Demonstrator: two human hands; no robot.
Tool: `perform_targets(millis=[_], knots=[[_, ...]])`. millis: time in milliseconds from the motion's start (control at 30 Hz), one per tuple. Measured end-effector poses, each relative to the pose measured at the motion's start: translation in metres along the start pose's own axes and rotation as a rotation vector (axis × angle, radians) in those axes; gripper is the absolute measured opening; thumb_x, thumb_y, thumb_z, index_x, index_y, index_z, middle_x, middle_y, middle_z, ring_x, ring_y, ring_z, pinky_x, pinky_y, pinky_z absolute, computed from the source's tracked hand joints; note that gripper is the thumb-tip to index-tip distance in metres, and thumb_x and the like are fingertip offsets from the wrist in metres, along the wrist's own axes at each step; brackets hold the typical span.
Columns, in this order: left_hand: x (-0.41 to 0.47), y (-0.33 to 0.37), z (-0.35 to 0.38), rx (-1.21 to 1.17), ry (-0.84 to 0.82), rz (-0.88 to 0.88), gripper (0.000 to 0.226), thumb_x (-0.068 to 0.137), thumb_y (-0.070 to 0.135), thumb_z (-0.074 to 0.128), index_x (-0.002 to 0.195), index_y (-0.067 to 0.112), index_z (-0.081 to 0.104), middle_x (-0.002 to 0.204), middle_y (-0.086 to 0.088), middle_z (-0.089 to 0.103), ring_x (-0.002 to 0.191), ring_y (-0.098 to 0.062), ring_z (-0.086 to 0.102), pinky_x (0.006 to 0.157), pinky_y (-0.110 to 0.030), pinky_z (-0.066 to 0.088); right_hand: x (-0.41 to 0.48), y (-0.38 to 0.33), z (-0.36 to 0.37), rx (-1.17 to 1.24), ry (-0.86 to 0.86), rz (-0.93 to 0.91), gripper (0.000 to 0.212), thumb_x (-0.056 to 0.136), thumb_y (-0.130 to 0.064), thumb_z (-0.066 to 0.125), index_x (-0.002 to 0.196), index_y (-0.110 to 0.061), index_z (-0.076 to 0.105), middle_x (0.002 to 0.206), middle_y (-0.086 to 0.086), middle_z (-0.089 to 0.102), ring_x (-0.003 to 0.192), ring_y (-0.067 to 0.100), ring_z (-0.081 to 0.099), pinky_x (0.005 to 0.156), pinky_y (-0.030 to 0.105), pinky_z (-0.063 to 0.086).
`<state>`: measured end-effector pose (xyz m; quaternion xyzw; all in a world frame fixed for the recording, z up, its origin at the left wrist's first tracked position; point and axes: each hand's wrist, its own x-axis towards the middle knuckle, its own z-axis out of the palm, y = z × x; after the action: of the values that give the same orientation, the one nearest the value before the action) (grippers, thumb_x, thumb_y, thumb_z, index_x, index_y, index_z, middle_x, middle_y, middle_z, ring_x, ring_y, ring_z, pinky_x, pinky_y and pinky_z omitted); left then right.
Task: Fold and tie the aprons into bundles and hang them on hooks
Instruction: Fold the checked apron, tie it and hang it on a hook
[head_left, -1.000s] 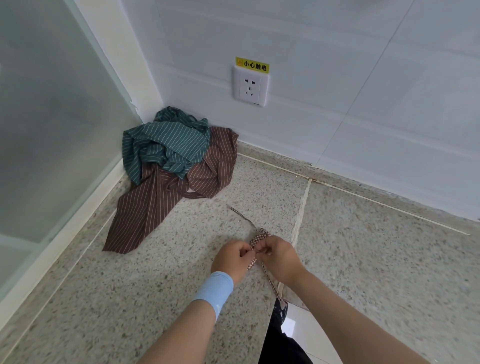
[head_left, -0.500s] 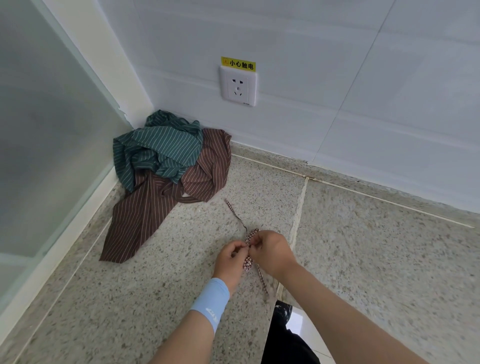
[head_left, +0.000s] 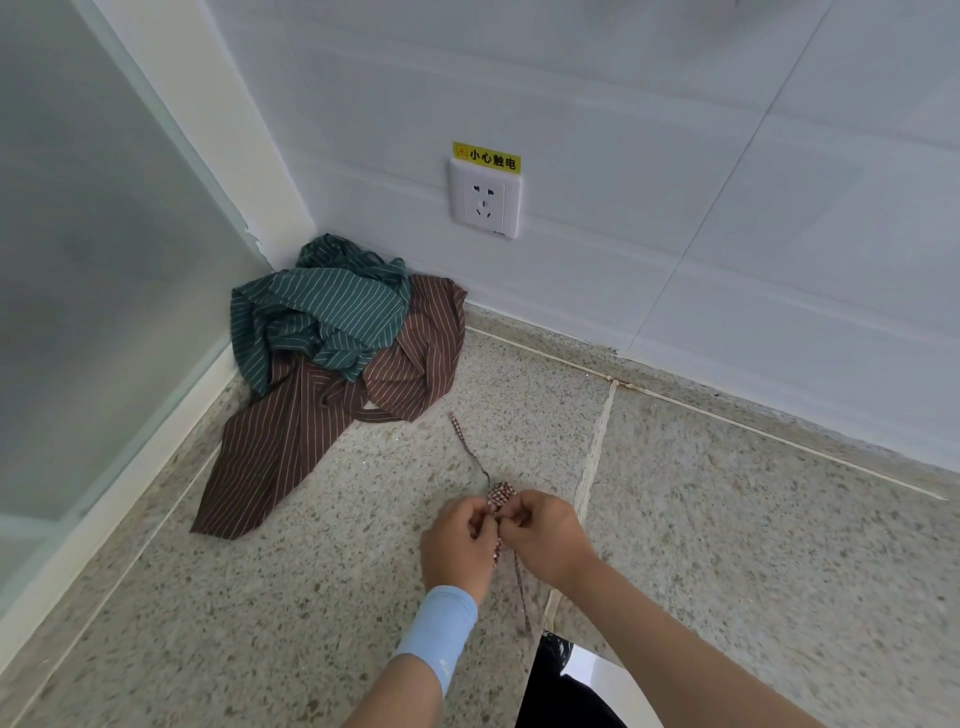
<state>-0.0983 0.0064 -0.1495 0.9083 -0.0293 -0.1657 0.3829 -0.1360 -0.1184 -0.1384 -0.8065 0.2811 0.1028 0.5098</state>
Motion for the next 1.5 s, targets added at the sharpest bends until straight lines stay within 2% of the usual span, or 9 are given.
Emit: perform_targets(millis=[133, 333, 500, 633, 767, 933, 1133, 1300, 1500], knots=[[0.010, 0.004, -0.002, -0.043, -0.156, -0.039, 0.012, 0.091, 0.022, 0.058, 0.091, 0.029, 0.069, 0.092, 0.016, 0.062, 0.084, -0.003, 0.060, 0.076, -0.024, 0.050, 0.002, 0.000, 0.000, 0.029, 0.066, 0.068, 0.010, 0.084, -0.013, 0.063, 0.081, -0.022, 0.066, 0.069, -0.008, 0.064, 0.050, 0.001, 0.050, 0.049, 0.017, 0.043], [0.017, 0.001, -0.009, -0.158, -0.446, -0.187, 0.019, 0.095, 0.014, 0.046, 0.089, 0.013, 0.064, 0.081, -0.001, 0.059, 0.071, -0.012, 0.051, 0.065, -0.028, 0.038, 0.005, -0.004, 0.003, -0.312, 0.064, -0.028, 0.010, 0.084, -0.023, 0.061, 0.090, -0.024, 0.069, 0.085, -0.008, 0.066, 0.073, 0.009, 0.061, 0.061, 0.021, 0.050], [0.014, -0.009, -0.018, -0.406, -0.417, -0.284, 0.017, 0.094, 0.020, 0.056, 0.092, 0.011, 0.071, 0.091, -0.007, 0.072, 0.082, -0.015, 0.062, 0.075, -0.028, 0.046, 0.002, -0.002, 0.000, -0.443, -0.026, -0.204, 0.019, 0.083, -0.039, 0.067, 0.101, -0.034, 0.071, 0.095, -0.014, 0.064, 0.081, 0.007, 0.062, 0.071, 0.025, 0.054], [0.012, -0.005, -0.021, -0.469, -0.456, -0.387, 0.010, 0.087, 0.019, 0.056, 0.084, 0.012, 0.062, 0.086, -0.008, 0.063, 0.080, -0.018, 0.056, 0.070, -0.028, 0.039, 0.006, -0.009, -0.006, -0.353, -0.108, -0.105, 0.010, 0.080, -0.034, 0.078, 0.080, -0.038, 0.069, 0.089, -0.016, 0.067, 0.082, 0.005, 0.064, 0.071, 0.022, 0.053], [0.010, -0.007, -0.027, -0.433, -0.537, -0.335, 0.021, 0.070, 0.028, 0.062, 0.086, 0.016, 0.069, 0.094, -0.005, 0.074, 0.092, -0.023, 0.067, 0.087, -0.037, 0.049, 0.012, -0.014, -0.012, -0.168, -0.182, -0.033, 0.018, 0.079, -0.022, 0.081, 0.069, -0.033, 0.071, 0.079, -0.012, 0.072, 0.074, 0.009, 0.067, 0.069, 0.025, 0.056], [0.007, -0.022, -0.030, -0.239, -0.472, -0.176, 0.004, 0.082, 0.022, 0.069, 0.078, 0.021, 0.070, 0.084, 0.002, 0.074, 0.086, -0.015, 0.069, 0.082, -0.030, 0.054, 0.013, -0.006, -0.027, -0.197, -0.018, -0.045, 0.013, 0.085, -0.026, 0.073, 0.078, -0.030, 0.063, 0.082, -0.011, 0.068, 0.074, 0.004, 0.063, 0.070, 0.024, 0.053], [-0.009, -0.019, -0.026, -0.387, -0.299, -0.189, 0.013, 0.091, 0.013, 0.065, 0.088, 0.024, 0.071, 0.086, 0.002, 0.073, 0.079, -0.016, 0.069, 0.072, -0.029, 0.058, -0.005, -0.005, -0.012, -0.369, -0.124, -0.318, 0.018, 0.088, -0.013, 0.065, 0.095, -0.027, 0.074, 0.095, -0.015, 0.058, 0.081, 0.002, 0.054, 0.078, 0.015, 0.043], [-0.013, -0.018, -0.029, -0.238, -0.209, -0.045, 0.013, 0.090, 0.016, 0.068, 0.086, 0.029, 0.070, 0.085, 0.014, 0.072, 0.078, 0.006, 0.064, 0.070, -0.007, 0.047, -0.005, -0.005, -0.010, -0.387, -0.146, -0.236, 0.021, 0.096, -0.016, 0.062, 0.109, -0.022, 0.076, 0.110, -0.005, 0.069, 0.102, 0.013, 0.061, 0.090, 0.019, 0.044], [-0.008, -0.017, -0.030, -0.139, -0.218, 0.012, 0.012, 0.087, 0.018, 0.070, 0.082, 0.029, 0.071, 0.082, 0.015, 0.071, 0.076, 0.006, 0.064, 0.066, -0.005, 0.045, -0.001, -0.011, -0.009, -0.529, -0.200, -0.218, 0.013, 0.085, -0.032, 0.074, 0.098, -0.030, 0.075, 0.095, -0.010, 0.062, 0.092, 0.013, 0.060, 0.081, 0.025, 0.049]])
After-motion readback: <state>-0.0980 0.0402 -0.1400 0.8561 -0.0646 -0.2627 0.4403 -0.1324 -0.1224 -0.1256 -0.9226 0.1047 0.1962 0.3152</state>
